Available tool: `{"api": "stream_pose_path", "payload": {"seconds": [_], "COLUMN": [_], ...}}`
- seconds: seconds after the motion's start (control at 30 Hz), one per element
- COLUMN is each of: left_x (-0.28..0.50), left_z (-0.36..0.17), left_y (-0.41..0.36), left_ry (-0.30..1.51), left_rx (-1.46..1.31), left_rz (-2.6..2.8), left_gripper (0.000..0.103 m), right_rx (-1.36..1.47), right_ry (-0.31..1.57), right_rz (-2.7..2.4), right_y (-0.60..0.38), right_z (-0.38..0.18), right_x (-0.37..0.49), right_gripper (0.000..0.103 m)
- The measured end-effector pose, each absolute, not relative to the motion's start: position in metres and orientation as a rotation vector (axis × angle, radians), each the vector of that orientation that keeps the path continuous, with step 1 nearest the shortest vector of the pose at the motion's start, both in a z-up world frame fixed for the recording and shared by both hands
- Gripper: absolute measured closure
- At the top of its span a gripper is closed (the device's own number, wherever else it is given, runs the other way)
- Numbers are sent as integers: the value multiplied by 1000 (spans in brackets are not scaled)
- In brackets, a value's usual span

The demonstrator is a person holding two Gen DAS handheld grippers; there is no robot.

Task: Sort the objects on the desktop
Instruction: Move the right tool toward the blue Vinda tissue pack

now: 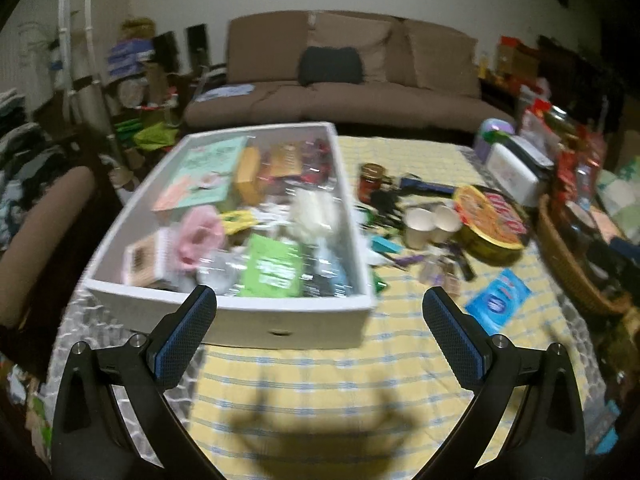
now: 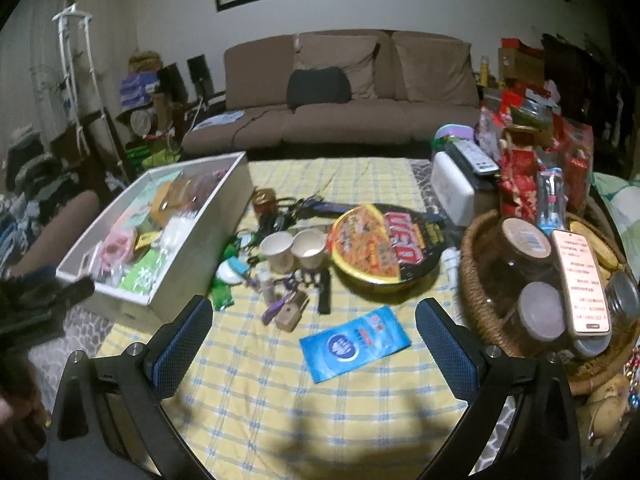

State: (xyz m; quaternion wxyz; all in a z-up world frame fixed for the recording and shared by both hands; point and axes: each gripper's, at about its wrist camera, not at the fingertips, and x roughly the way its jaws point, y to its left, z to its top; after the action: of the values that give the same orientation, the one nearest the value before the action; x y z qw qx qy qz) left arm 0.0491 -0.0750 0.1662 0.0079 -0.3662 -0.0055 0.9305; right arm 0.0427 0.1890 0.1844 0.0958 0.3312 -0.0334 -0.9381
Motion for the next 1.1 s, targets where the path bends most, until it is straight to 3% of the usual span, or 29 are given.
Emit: {"api": "stream_pose_path", "payload": {"seconds": [0.37,0.57,0.7,0.77,1.0,1.03,1.1], "left_x": [40,17,2,-3,-16,-16,-16], "left_z": [93,54,37,31,14,14,15], "left_y": [36,74,79,82,93,94,97], "left_ry": [99,61,-1,-16,-48,-41,-40], "left_rx": [-1205,-1295,-1345,-1360,-1392,-1387,-1379], "left_rz": [2579,2468,2406,2386,2339,2337,2327], "left_gripper": [0,4,17,20,28,28,29], "right_rx": [1240,1364,1419,1442,1492,1489,1478], "right_ry": [-385,-224,-191,-155,-158,-172,-215], "right_rz": [-2646,-2627,-2608,-2611,-2553,-2540,-2494], "right_y": [254,253,253,253,255,255,256], "right_z": [106,73,54,47,29,29,31], "right_x": [4,-27,-45,-51,-58,-58,-55], "right_gripper": [2,29,36,42,48,51,66]}}
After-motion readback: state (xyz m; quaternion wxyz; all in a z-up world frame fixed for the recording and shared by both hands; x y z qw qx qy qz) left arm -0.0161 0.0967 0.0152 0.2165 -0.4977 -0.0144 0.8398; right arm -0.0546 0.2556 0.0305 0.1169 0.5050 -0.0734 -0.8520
